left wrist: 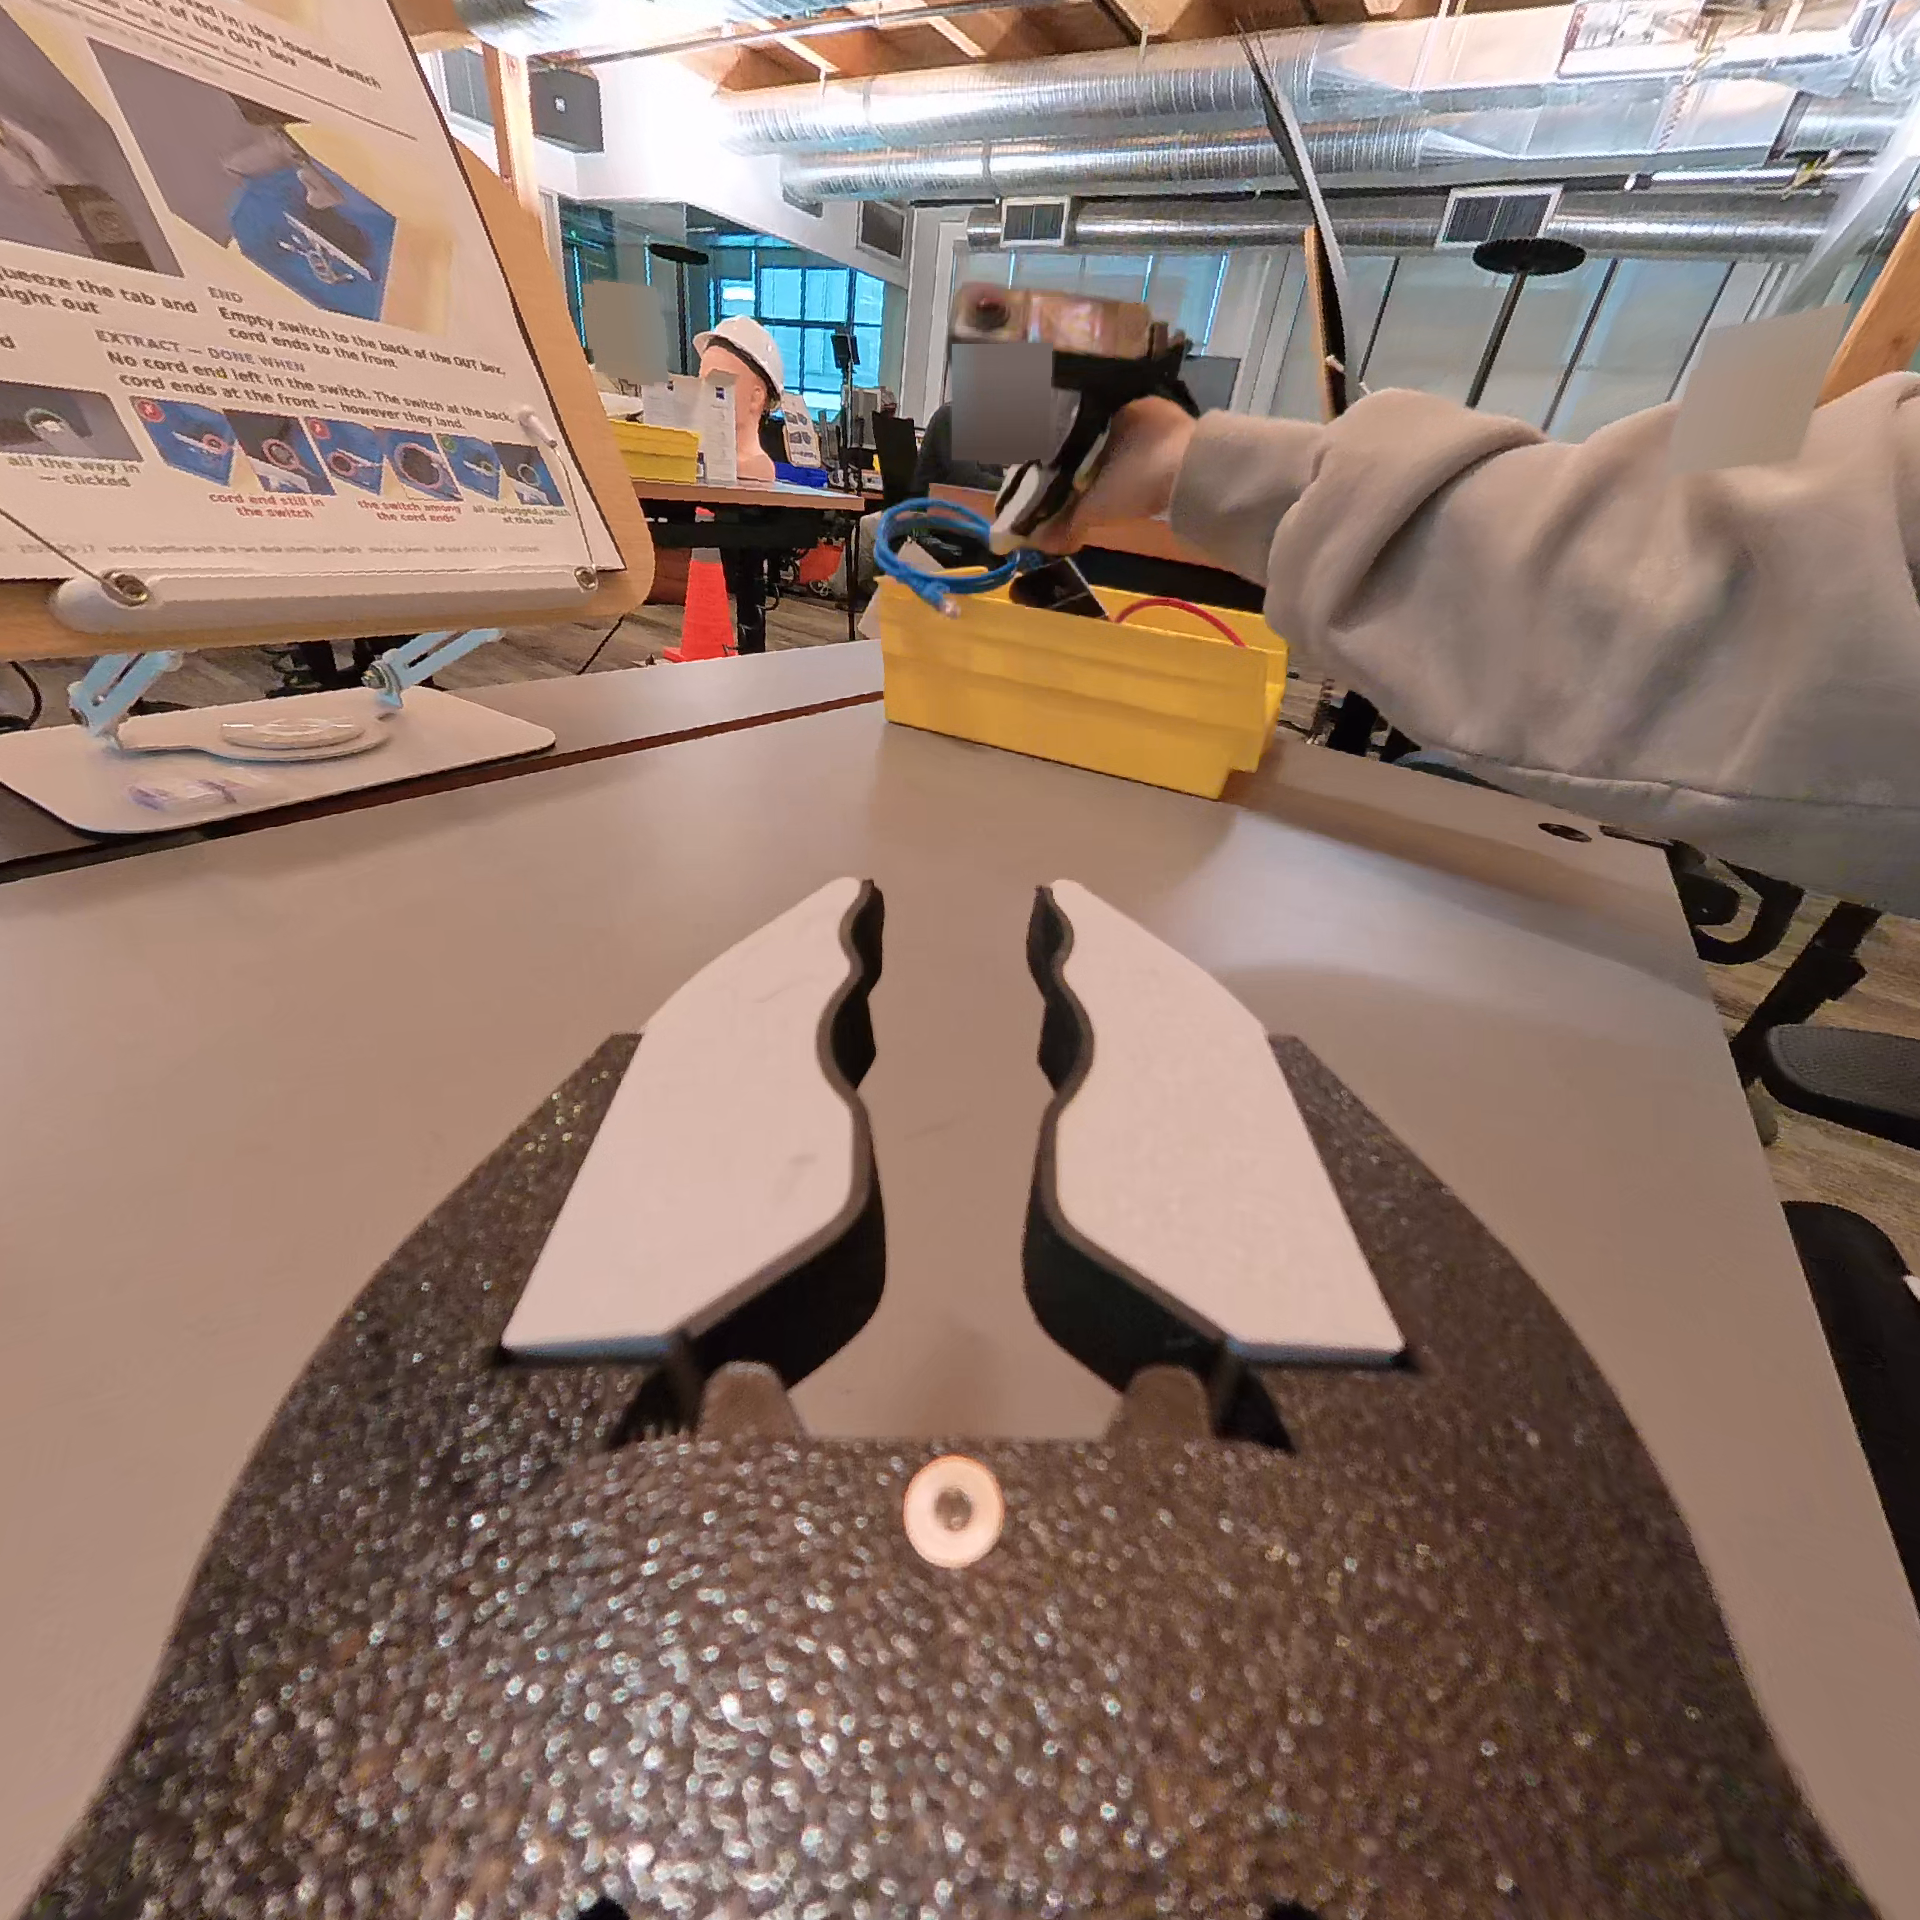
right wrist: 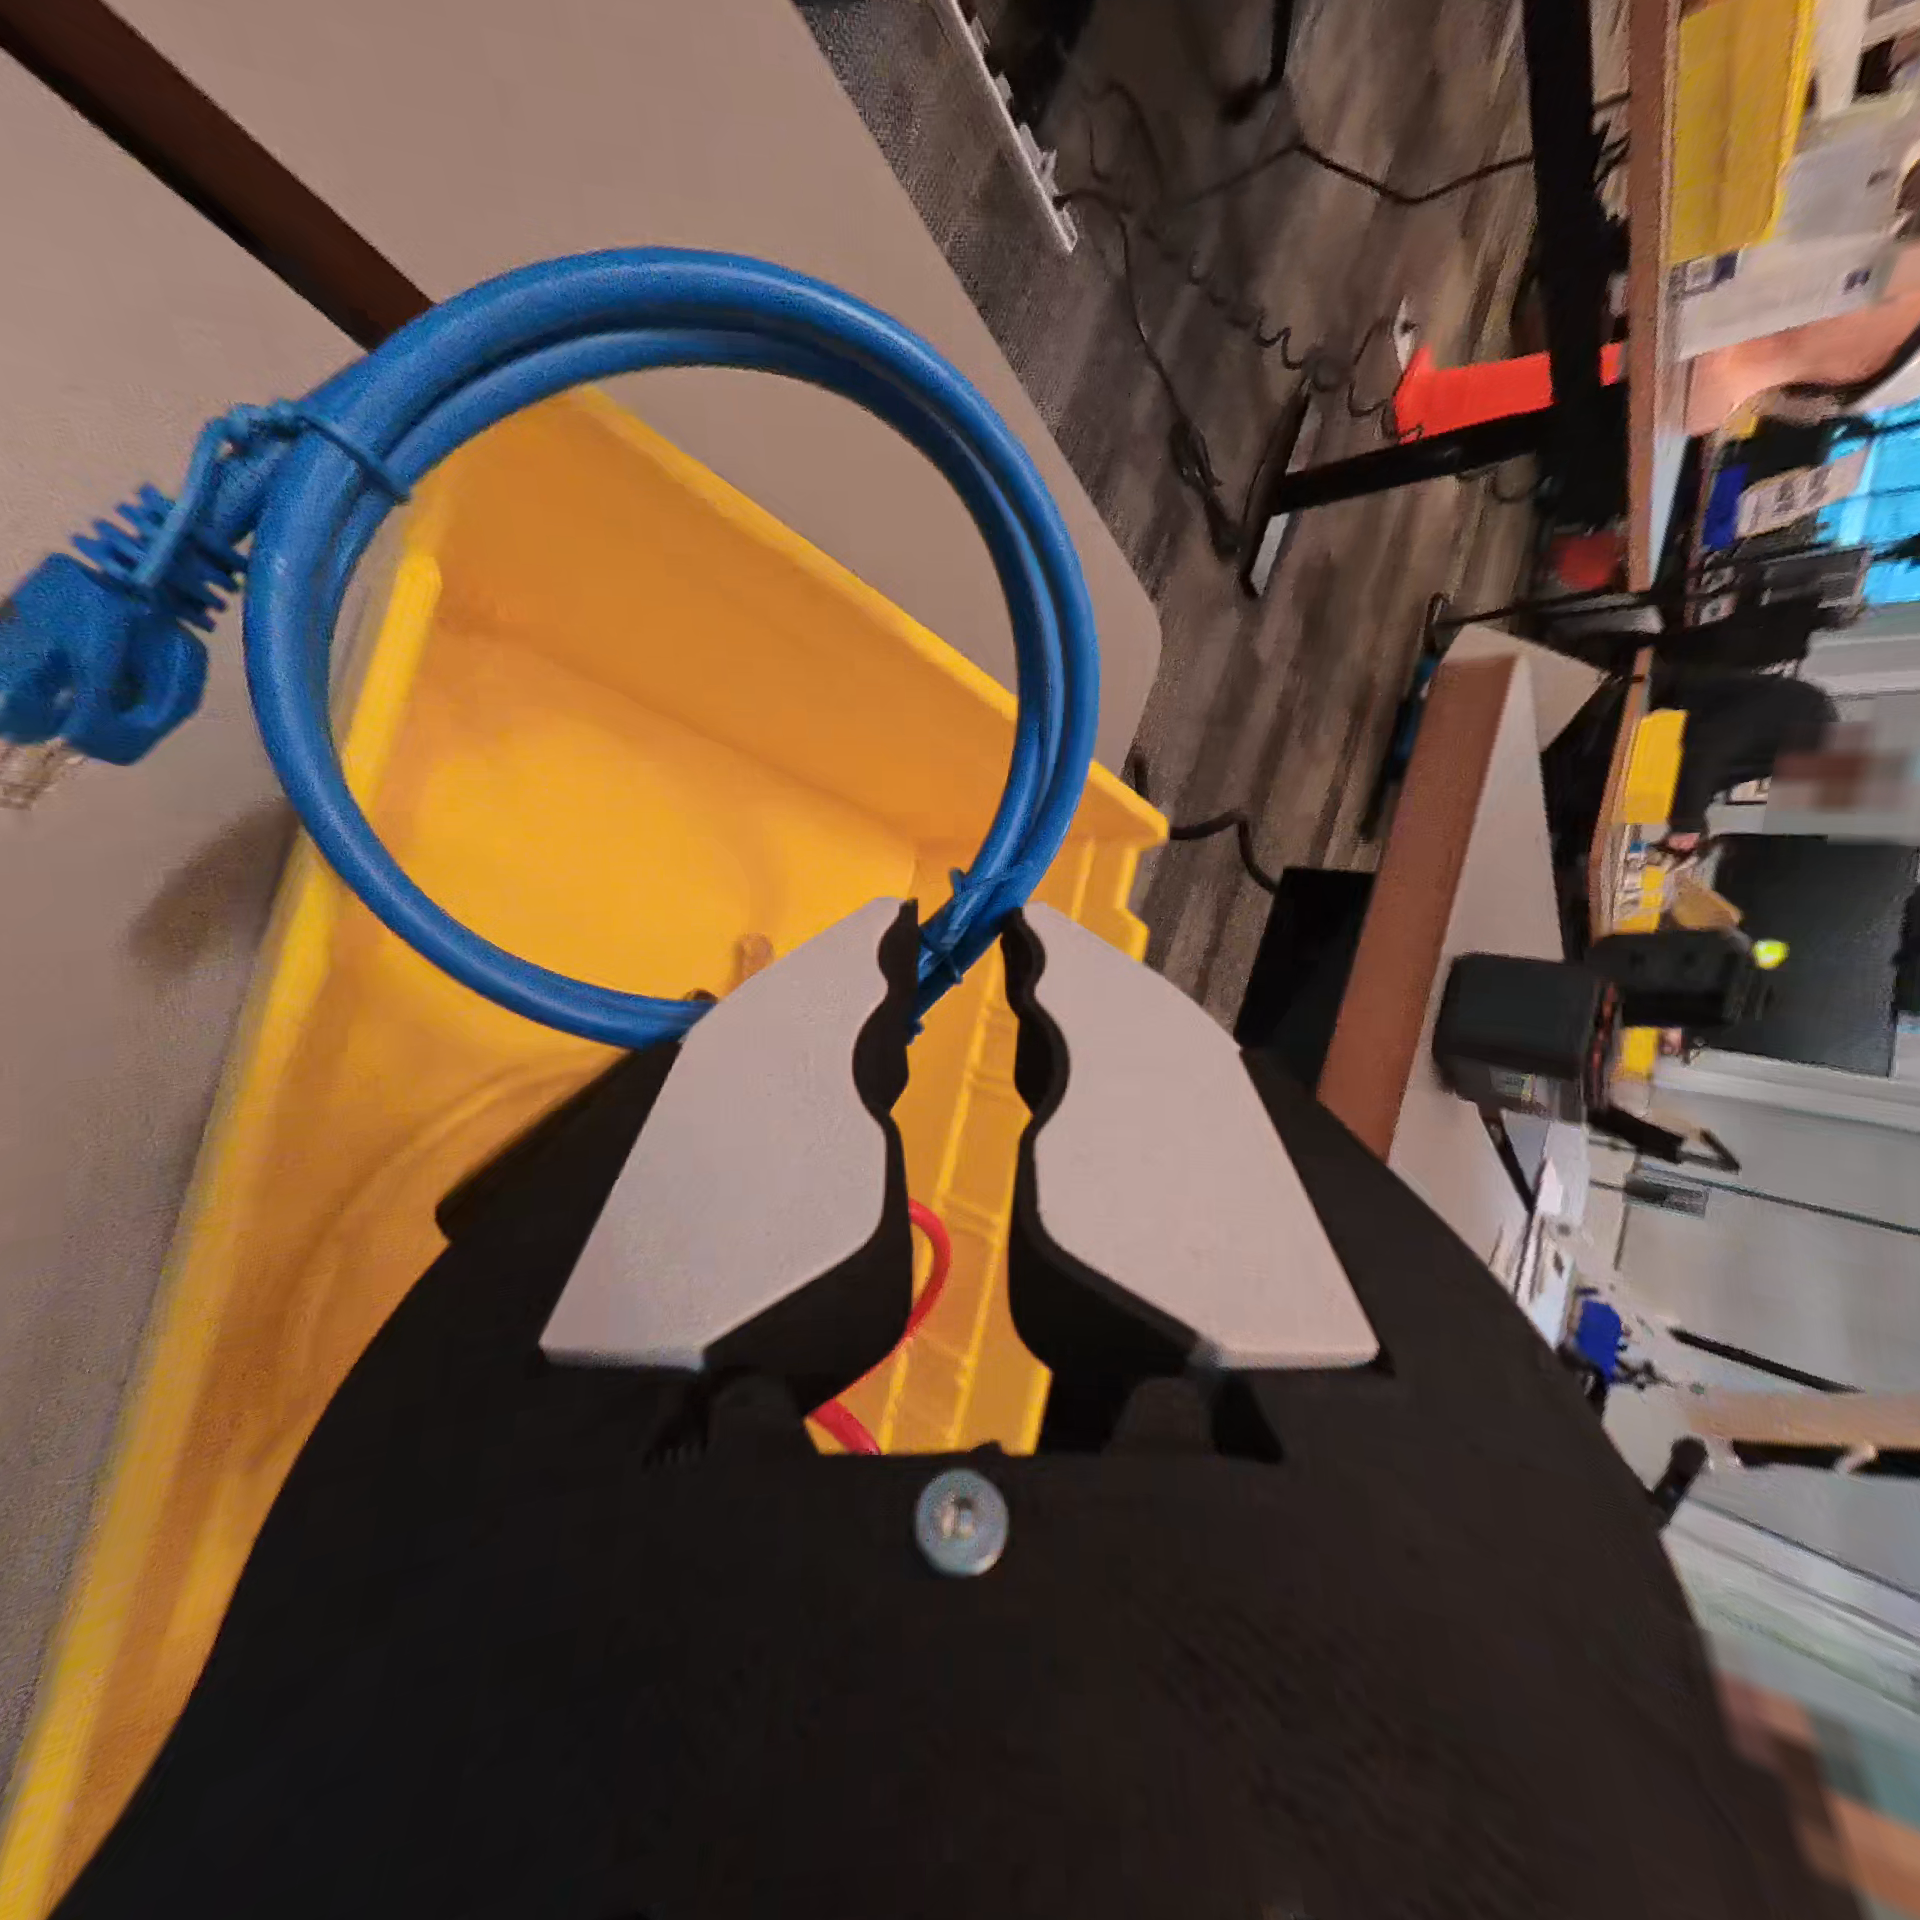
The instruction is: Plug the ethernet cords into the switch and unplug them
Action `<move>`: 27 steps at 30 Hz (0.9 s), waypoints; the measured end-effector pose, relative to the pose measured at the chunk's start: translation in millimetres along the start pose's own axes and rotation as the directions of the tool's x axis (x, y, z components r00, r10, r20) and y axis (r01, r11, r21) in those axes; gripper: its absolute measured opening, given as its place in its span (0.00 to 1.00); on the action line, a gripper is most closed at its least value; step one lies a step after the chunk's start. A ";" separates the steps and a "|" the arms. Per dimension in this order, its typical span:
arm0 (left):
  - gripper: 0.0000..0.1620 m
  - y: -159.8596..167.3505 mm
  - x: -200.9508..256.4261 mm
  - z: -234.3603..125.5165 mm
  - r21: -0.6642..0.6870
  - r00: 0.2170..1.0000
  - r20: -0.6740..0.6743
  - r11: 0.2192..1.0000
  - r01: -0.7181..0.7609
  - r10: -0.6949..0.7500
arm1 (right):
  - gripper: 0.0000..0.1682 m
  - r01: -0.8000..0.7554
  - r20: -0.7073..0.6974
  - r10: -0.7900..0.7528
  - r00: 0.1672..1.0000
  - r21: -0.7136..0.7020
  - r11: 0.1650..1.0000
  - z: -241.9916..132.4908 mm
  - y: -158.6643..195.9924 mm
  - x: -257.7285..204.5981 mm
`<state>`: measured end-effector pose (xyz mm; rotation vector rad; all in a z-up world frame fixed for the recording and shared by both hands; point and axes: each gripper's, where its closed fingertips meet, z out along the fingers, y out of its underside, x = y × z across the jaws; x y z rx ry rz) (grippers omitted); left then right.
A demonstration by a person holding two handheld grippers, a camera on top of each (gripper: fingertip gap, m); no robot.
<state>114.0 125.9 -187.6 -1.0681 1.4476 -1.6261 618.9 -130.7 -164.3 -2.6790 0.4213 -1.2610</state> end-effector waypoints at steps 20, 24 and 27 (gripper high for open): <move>0.16 0.1 1.3 -0.9 0.002 1.000 -0.005 1.000 -0.001 0.001 | 0.00 0.198 0.142 -0.182 0.973 -0.111 0.974 11.5 67.7 -0.4; 0.16 -1.0 0.4 -1.8 0.012 1.000 -0.001 1.000 0.004 -0.004 | 0.02 0.063 0.357 -0.035 0.933 -0.067 0.996 23.4 80.3 -32.6; 0.16 -0.9 0.8 -1.7 0.011 1.000 -0.002 1.000 0.000 0.000 | 0.17 0.017 0.270 -0.020 0.963 0.013 1.000 14.1 76.5 -12.9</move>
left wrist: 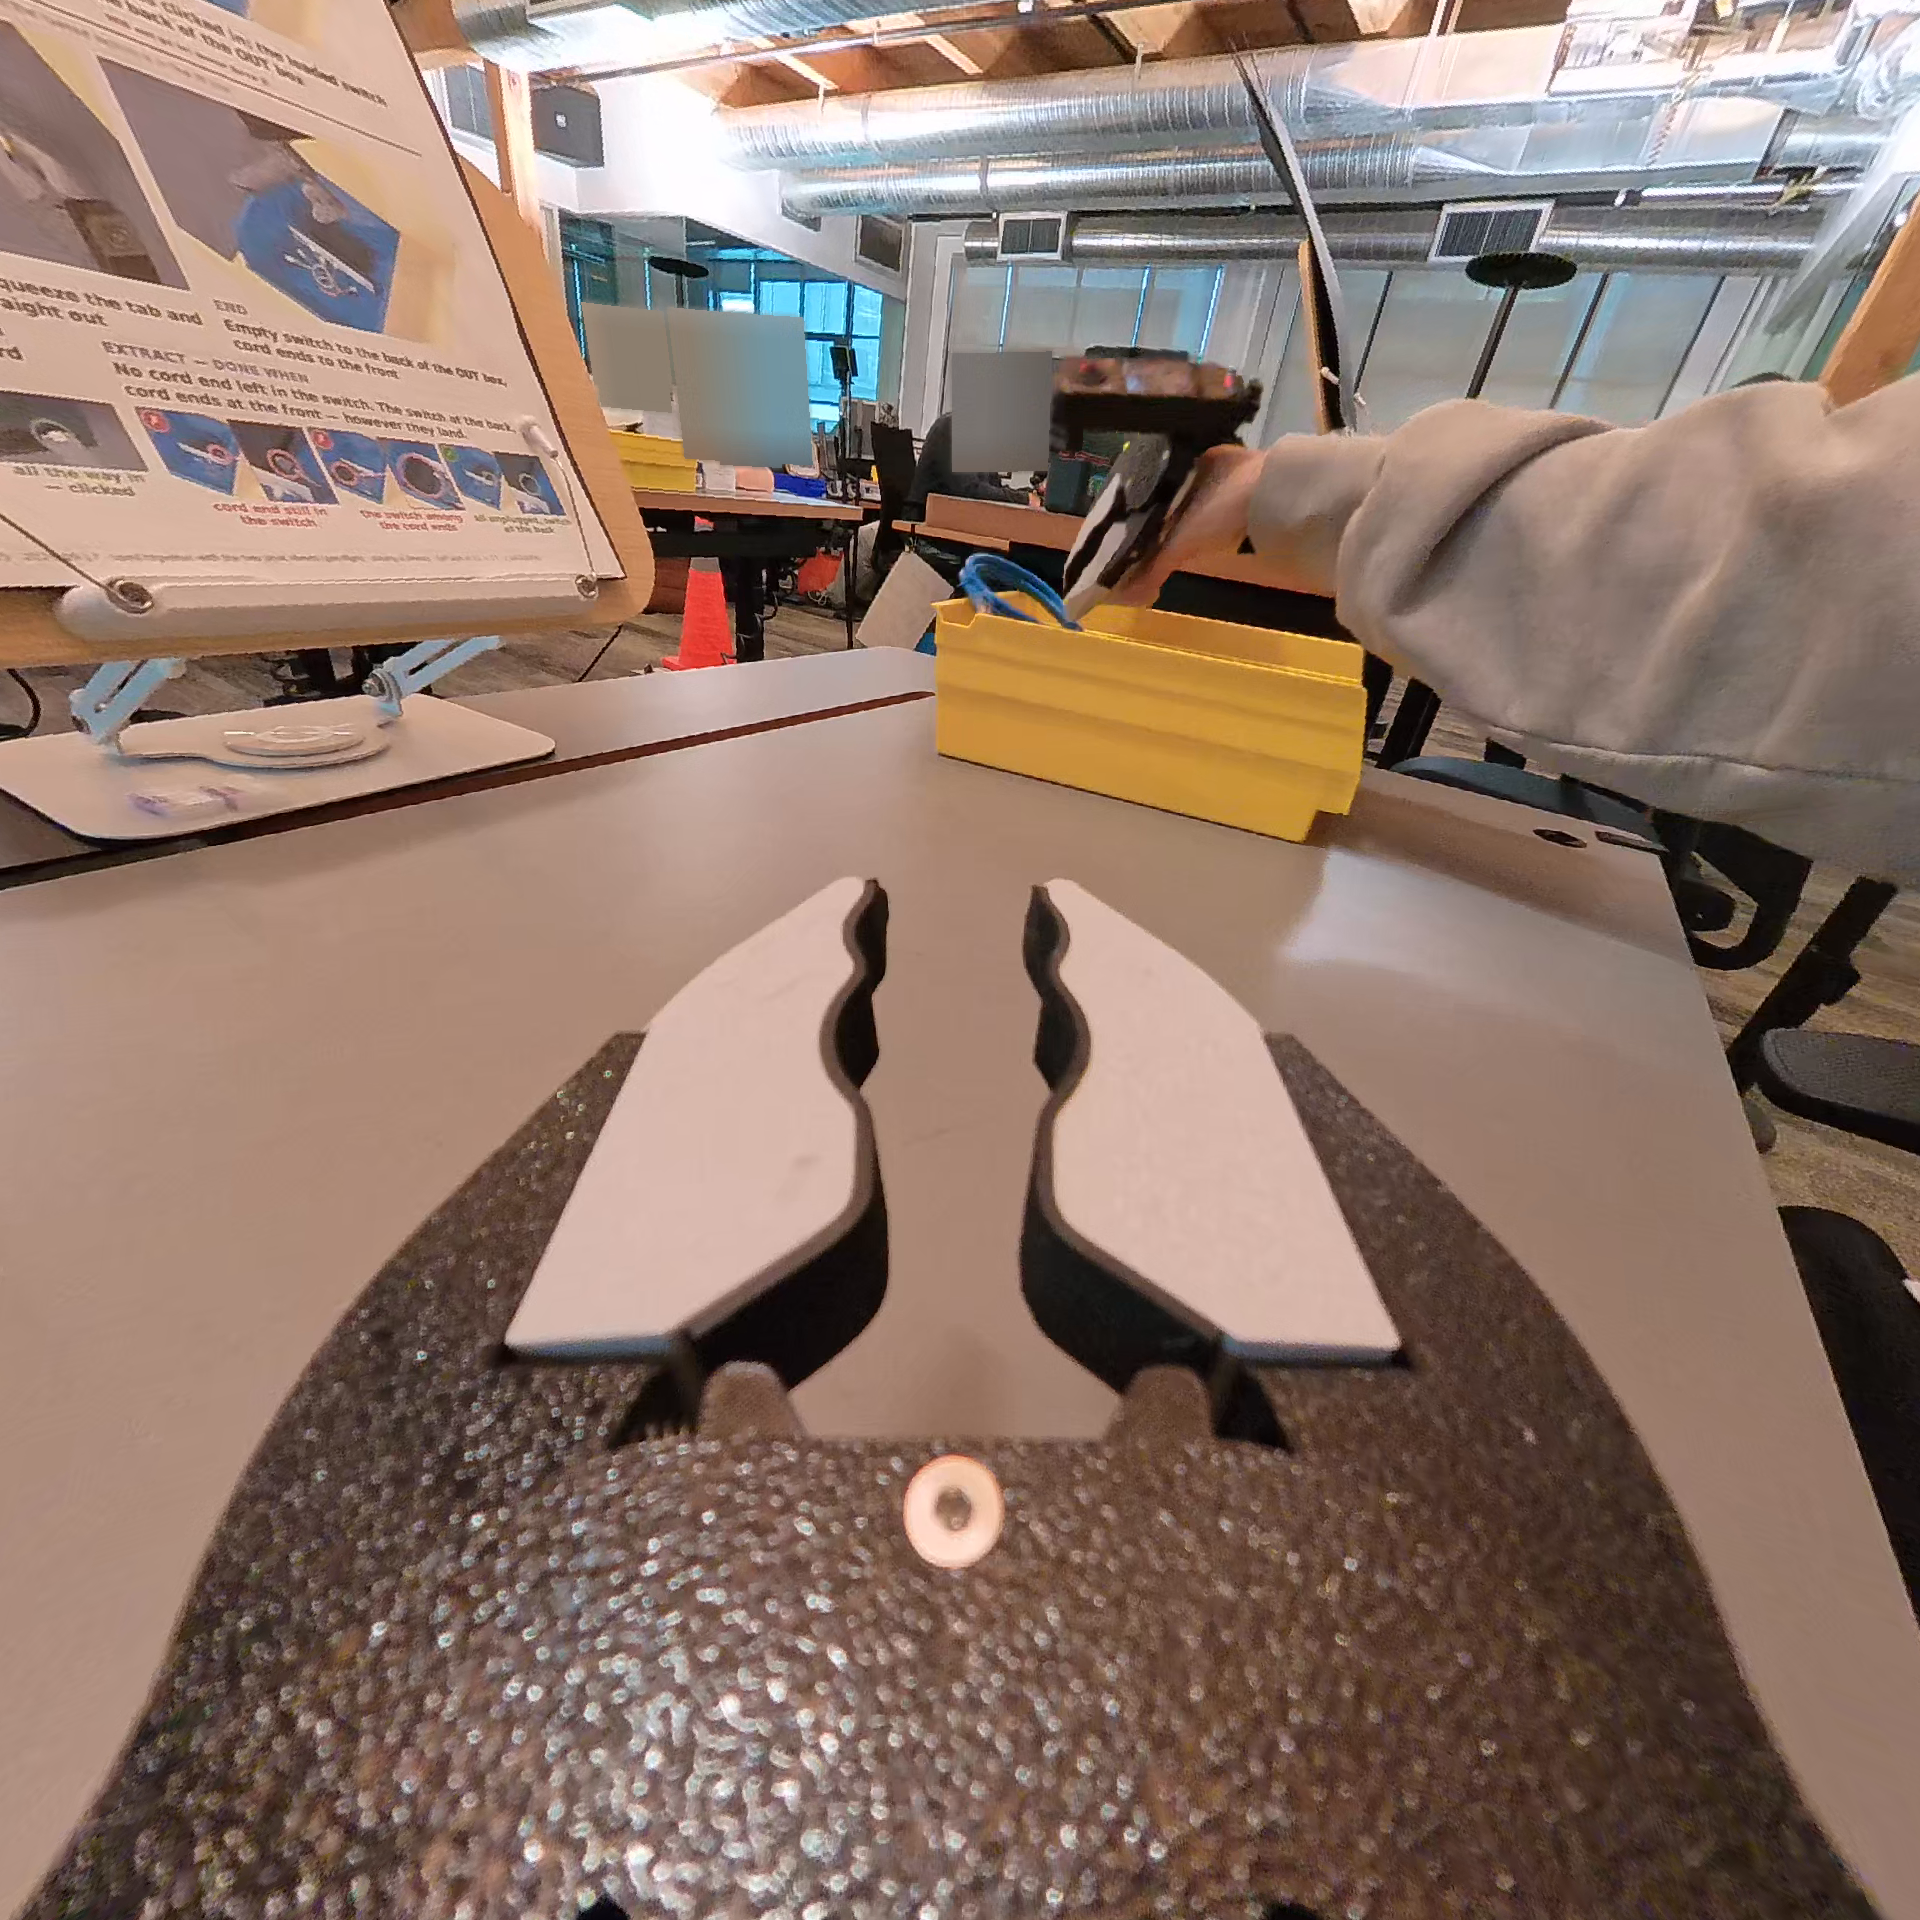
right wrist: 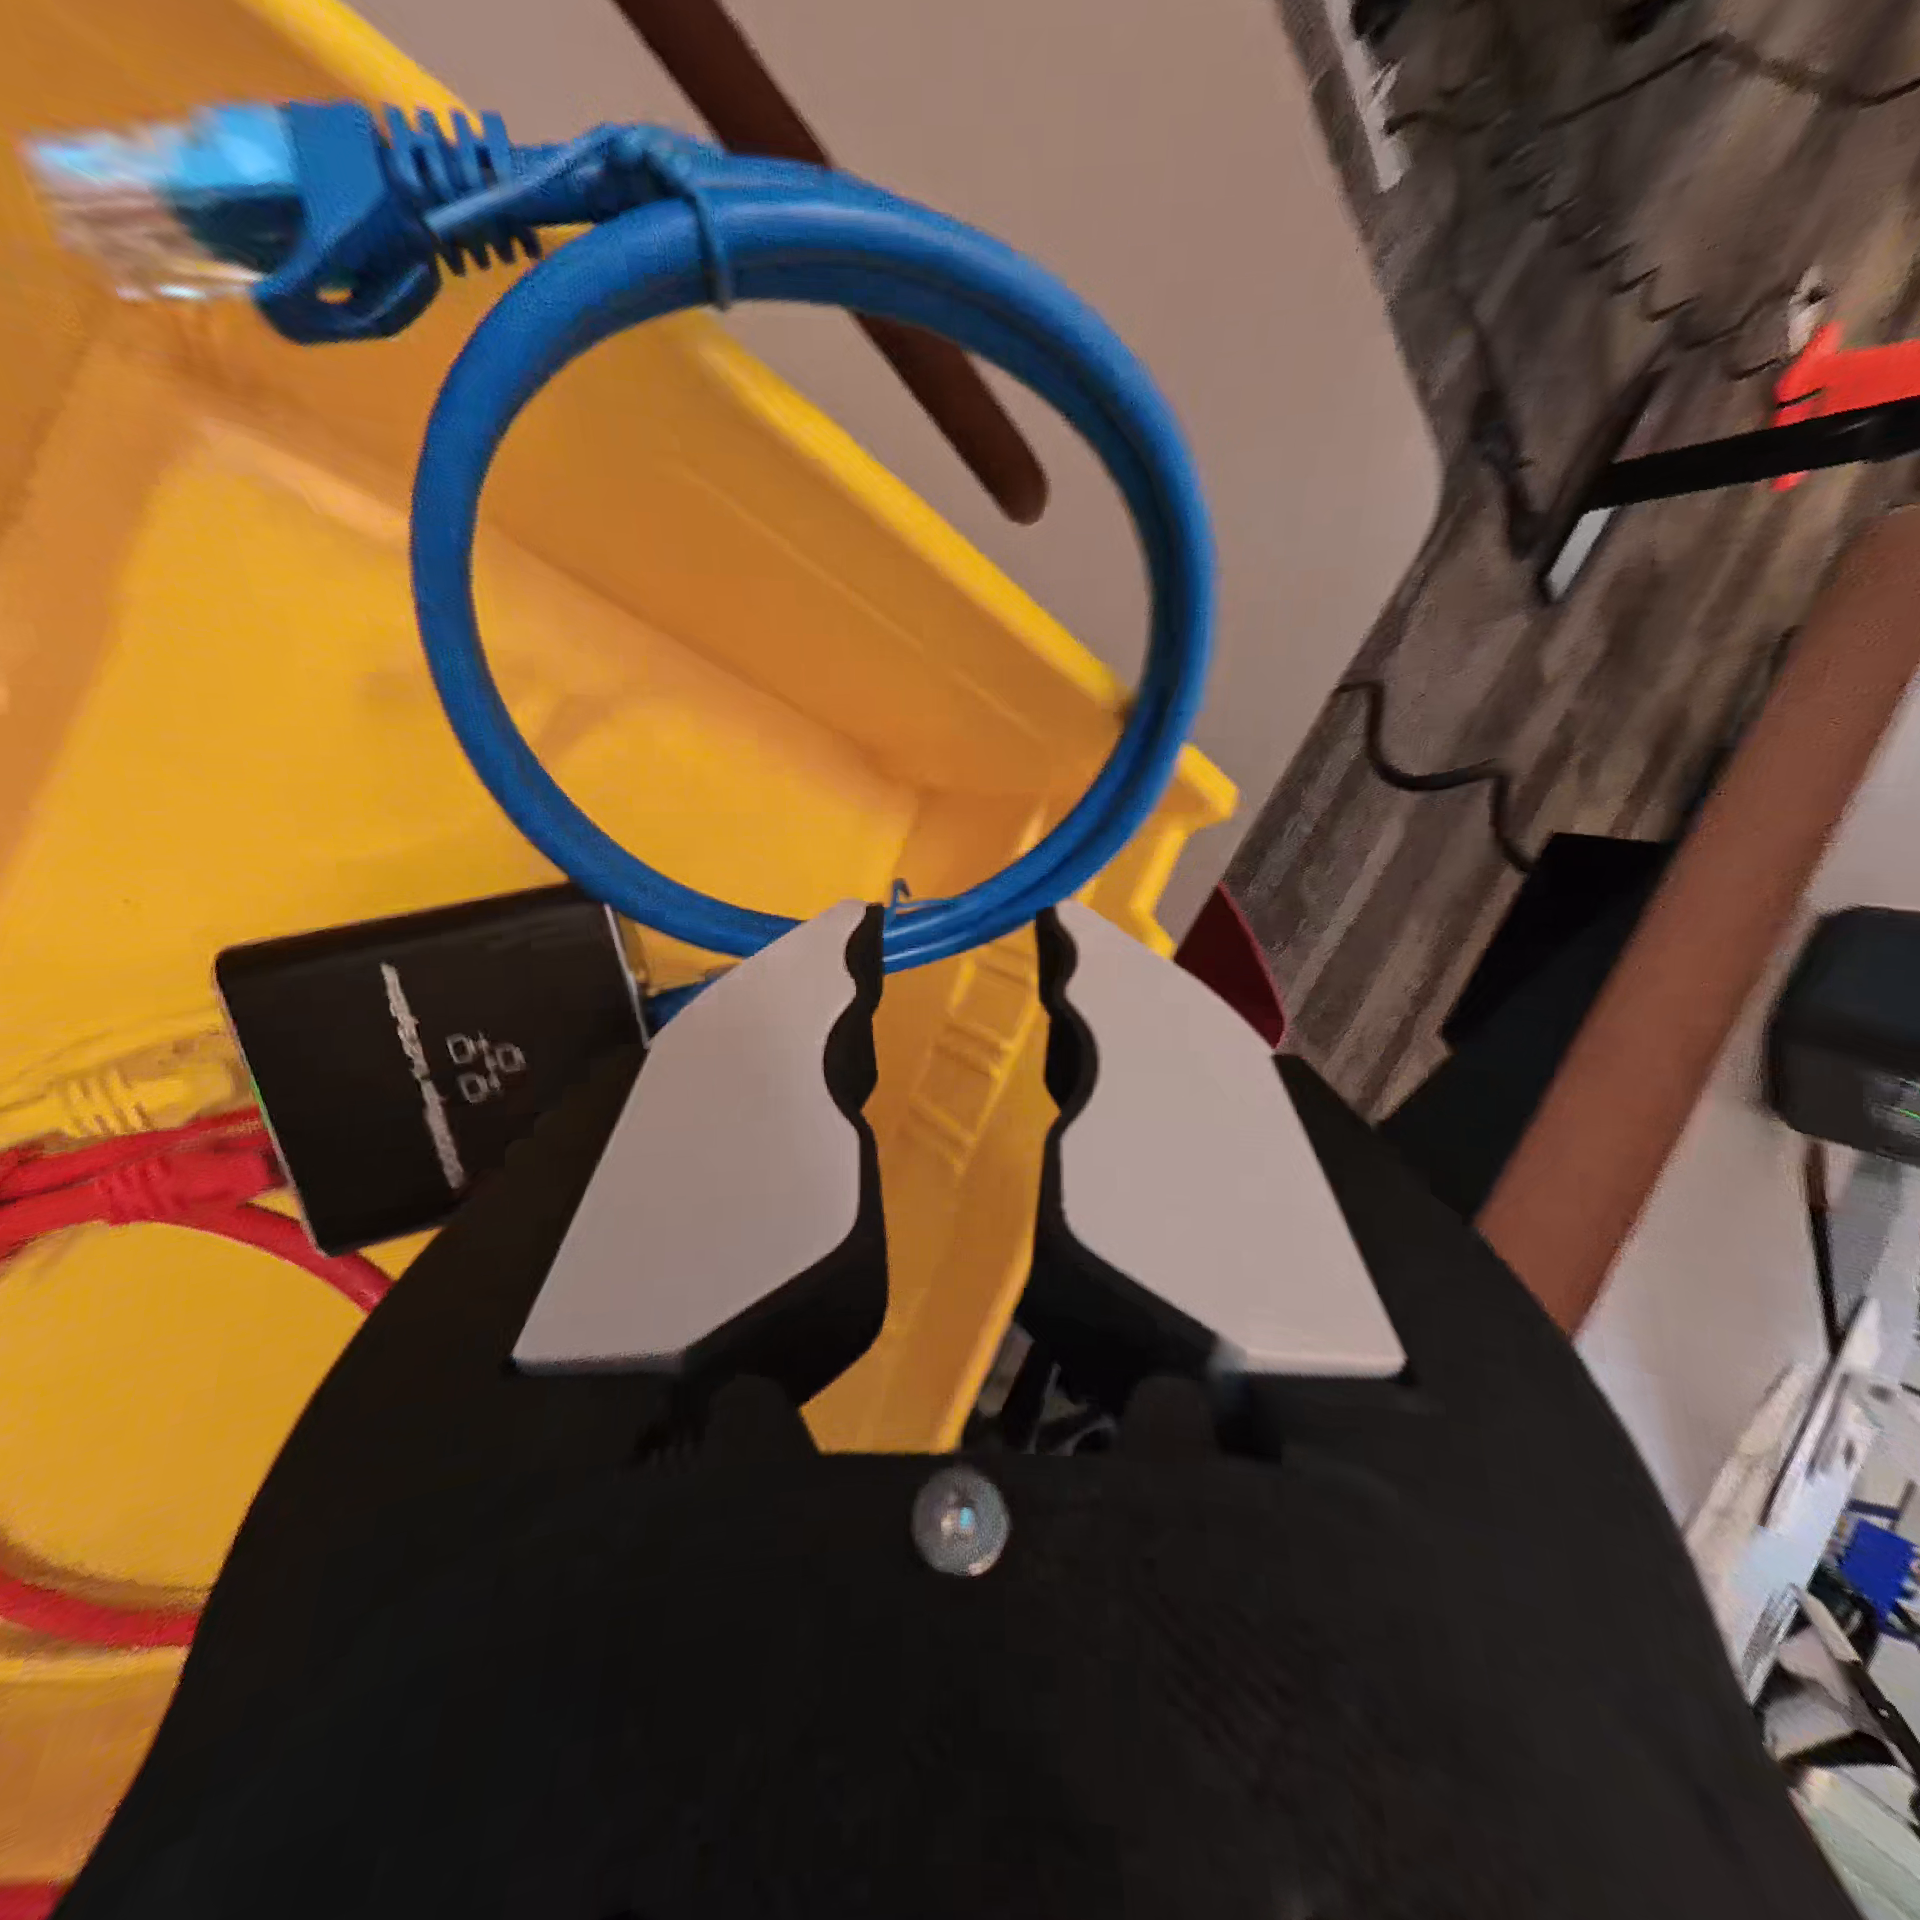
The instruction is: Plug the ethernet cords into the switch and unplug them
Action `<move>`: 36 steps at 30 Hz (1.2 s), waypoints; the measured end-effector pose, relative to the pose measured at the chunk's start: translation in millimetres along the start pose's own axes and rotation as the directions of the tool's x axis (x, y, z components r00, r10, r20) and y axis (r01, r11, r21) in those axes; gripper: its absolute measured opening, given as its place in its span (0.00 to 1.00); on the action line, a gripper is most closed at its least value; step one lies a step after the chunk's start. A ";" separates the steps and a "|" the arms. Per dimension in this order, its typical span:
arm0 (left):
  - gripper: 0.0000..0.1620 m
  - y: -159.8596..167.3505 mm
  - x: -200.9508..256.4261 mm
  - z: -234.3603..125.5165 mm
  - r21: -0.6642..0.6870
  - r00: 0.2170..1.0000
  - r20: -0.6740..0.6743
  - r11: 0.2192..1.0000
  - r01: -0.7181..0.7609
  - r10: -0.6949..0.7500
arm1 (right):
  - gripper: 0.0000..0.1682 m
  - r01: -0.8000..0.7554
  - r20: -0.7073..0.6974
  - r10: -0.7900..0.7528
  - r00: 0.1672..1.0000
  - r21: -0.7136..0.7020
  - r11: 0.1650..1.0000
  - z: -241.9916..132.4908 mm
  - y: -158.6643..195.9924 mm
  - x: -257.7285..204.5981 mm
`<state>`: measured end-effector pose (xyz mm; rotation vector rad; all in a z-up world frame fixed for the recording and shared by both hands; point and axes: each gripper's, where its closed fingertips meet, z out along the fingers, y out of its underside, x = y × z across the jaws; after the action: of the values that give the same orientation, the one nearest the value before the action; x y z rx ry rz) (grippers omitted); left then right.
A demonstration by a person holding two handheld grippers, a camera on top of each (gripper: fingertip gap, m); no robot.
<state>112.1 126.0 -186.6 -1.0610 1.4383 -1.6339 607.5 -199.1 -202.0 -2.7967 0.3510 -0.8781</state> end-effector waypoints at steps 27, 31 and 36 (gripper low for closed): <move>0.58 -7.7 158.5 373.0 -0.645 0.990 0.068 0.752 0.136 -0.122 | 0.61 -0.674 0.075 0.801 0.594 0.590 0.445 -182.9 164.3 -80.8; 0.59 25.0 151.0 399.5 -0.720 0.985 0.166 0.678 0.151 -0.042 | 0.63 -0.664 0.067 0.805 0.590 0.607 0.436 -178.7 170.2 -77.1; 0.61 68.0 152.7 409.2 -0.790 0.965 0.249 0.560 0.250 -0.080 | 0.64 -0.671 0.089 0.787 0.611 0.586 0.454 -173.1 165.3 -81.4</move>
<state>420.1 -189.7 -216.1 -1.8560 2.0753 -0.8642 414.5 -352.8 -147.1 -1.6895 1.0448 -0.8248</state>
